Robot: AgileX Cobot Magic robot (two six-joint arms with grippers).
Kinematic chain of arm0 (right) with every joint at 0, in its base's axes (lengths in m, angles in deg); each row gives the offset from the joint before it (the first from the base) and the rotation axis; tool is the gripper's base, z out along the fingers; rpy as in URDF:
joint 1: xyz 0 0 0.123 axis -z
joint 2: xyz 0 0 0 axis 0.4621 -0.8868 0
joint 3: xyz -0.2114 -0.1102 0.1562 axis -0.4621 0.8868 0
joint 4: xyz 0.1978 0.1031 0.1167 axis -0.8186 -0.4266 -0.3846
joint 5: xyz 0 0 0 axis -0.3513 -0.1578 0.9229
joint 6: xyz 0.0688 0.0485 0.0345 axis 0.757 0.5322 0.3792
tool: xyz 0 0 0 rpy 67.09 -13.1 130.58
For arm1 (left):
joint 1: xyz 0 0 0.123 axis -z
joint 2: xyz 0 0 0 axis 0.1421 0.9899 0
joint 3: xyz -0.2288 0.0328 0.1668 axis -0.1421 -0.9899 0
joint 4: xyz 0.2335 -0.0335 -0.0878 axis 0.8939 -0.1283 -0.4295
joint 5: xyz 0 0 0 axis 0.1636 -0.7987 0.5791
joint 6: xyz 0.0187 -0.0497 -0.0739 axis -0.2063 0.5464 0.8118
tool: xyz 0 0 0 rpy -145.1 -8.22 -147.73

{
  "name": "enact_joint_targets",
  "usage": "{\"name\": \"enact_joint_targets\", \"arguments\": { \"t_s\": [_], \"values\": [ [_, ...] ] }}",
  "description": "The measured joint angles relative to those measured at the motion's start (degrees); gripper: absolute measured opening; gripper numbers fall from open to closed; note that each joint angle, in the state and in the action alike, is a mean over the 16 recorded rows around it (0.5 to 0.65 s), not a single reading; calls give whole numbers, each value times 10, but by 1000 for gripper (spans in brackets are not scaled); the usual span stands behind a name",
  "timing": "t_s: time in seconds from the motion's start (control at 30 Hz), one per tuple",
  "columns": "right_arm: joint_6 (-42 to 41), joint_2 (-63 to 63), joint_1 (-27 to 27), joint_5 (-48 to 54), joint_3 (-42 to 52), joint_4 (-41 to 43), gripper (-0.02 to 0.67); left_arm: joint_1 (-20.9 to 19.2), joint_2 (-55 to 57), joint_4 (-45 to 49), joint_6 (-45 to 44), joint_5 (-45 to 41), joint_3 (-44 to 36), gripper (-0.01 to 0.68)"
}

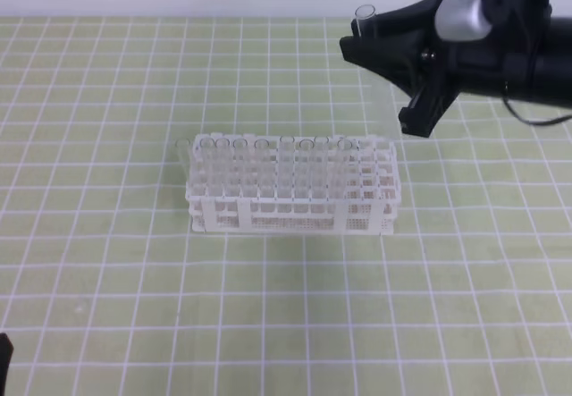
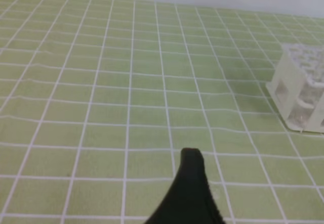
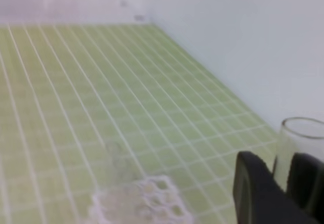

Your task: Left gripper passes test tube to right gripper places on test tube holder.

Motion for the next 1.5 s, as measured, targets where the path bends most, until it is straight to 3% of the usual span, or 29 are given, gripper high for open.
{"name": "enact_joint_targets", "arguments": {
  "t_s": [0.2, 0.4, 0.6, 0.83, 1.13, 1.5],
  "values": [
    [30, 0, -13, -62, -42, 129, 94, 0, 0, 0, -4, -20, 0, 522],
    [113, 1, -39, -131, -62, 257, 94, 0, -2, -1, -2, -26, -1, 522],
    [258, 1, -70, -202, -65, 338, 94, 0, -1, -1, -2, -28, -1, 522],
    [459, 3, -105, -298, -53, 370, 96, 0, 2, 1, -2, -31, 1, 521],
    [686, 4, -157, -541, 24, 410, 96, 0, 5, 2, -2, -33, 2, 521],
    [894, 2, -191, -776, 151, 563, 94, 0, 1, 1, -1, -32, 1, 521]
  ]
}}
